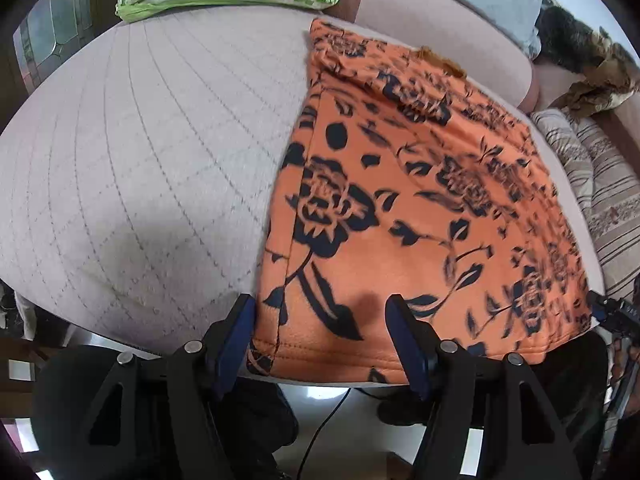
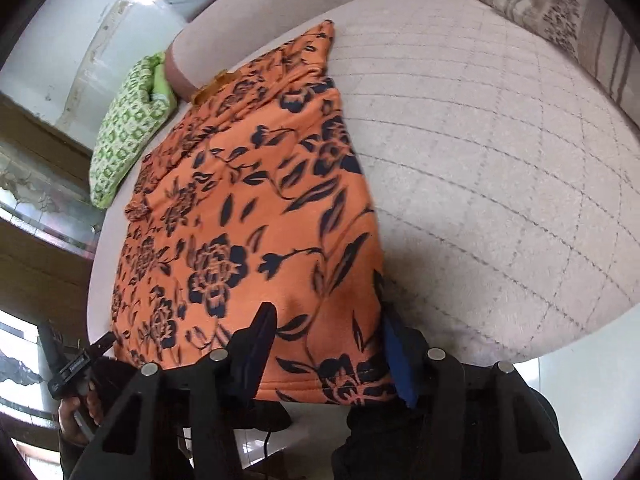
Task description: Fold small clothes
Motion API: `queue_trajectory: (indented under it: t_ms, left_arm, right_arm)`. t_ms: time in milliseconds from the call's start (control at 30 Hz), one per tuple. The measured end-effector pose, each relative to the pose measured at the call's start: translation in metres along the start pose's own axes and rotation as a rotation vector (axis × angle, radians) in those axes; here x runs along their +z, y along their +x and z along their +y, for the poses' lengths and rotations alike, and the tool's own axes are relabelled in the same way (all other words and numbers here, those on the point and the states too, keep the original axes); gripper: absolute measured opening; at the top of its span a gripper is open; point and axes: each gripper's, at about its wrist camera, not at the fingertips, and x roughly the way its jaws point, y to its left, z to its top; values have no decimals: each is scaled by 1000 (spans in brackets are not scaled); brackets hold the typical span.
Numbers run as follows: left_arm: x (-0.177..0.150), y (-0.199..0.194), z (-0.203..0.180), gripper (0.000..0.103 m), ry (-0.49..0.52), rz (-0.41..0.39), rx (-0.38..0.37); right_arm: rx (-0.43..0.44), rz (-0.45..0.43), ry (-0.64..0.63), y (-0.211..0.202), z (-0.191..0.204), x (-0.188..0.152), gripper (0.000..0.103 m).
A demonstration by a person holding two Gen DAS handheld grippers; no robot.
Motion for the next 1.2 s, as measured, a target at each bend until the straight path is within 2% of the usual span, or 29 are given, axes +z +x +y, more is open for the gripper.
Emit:
queue_trajectory:
  t_ms: [33,100,133,167,200,300,333,367,400,467,533,600,633,667,733,767,800,833,867,900,967,1000,1067,1100,1133,1167,1200]
  left_arm:
    - [-1,0,-1,64,6,0,12]
    - [-1,0,-4,32,25,1,42]
    - [-1,-1,-3,26,30,4,56]
    - [-1,-2,-1,16,23,8,43]
    - [0,-2,1,10,16,14,26]
    - [0,-12,2,6,-5,-7,6]
    - [1,-18,1,6,-10,-25,-3]
    - [2,-31,-1,6,-18,-60,-19]
    - [3,-44,-2,6,-24,-90,-34]
    - [6,-73,-4,6,-14,-157,-50]
    - [8,-80,-1,6,-20,-168,-66]
    - [8,-63,7,6,-39,-133,-48]
    - [7,-44,17,7,-79,-81,-38]
    - [4,-30,22,8,-92,-43,-27]
    - [-1,-12,27,10,-93,11,2]
    - [-3,-12,27,16,-97,3,1]
    - [-4,-15,26,24,-96,-9,-5]
    - [-3,-18,25,30,-92,-19,-11]
    - [-1,-21,24,44,-91,-33,-8]
    - [0,-25,23,52,-89,-47,-6]
    - [3,-29,18,54,-77,-75,-2]
    - [4,-27,20,54,-79,-70,2]
    - [2,-14,22,54,-95,-21,3]
    - [2,-11,19,54,-97,-2,11]
    - [0,-10,14,53,-64,-5,35]
    - [0,-12,12,30,-47,-4,30]
    - [0,-12,9,7,-37,6,24]
  right_arm:
    - [7,-1,1,1,-1,0,56]
    - [4,-3,-5,2,2,0,57]
    - [6,-3,-8,2,2,1,57]
    - [3,-1,-13,2,4,1,57]
    - [-11,1,-19,3,5,1,52]
    - [-18,27,-23,8,6,2,15]
    - [-14,27,-24,8,7,1,10]
    - [9,21,-21,3,9,1,9]
    - [59,-6,-13,-10,14,1,8]
    - [100,-69,-32,-38,26,2,7]
    - [96,-91,-26,-51,25,3,6]
    - [34,-55,-4,-40,11,4,6]
    - [-5,-18,26,-27,0,3,11]
    - [-42,18,82,-11,-15,-1,11]
    - [3,16,94,-6,-17,-6,11]
    - [9,-1,80,-9,-13,-8,13]
    - [11,-21,67,-13,-10,-8,23]
    - [21,-40,58,-17,-7,-6,45]
    - [15,-60,56,-20,-5,-5,63]
    - [-7,-88,53,-23,-3,-3,84]
    - [-31,-96,48,-22,0,1,84]
    - [-15,-81,44,-17,1,2,84]
    - [-34,-38,26,-5,1,3,83]
    - [-28,3,20,6,3,0,81]
    - [-18,22,8,10,5,-2,72]
    - [-35,14,-22,10,12,-4,68]
    - [10,48,-10,12,10,-5,23]
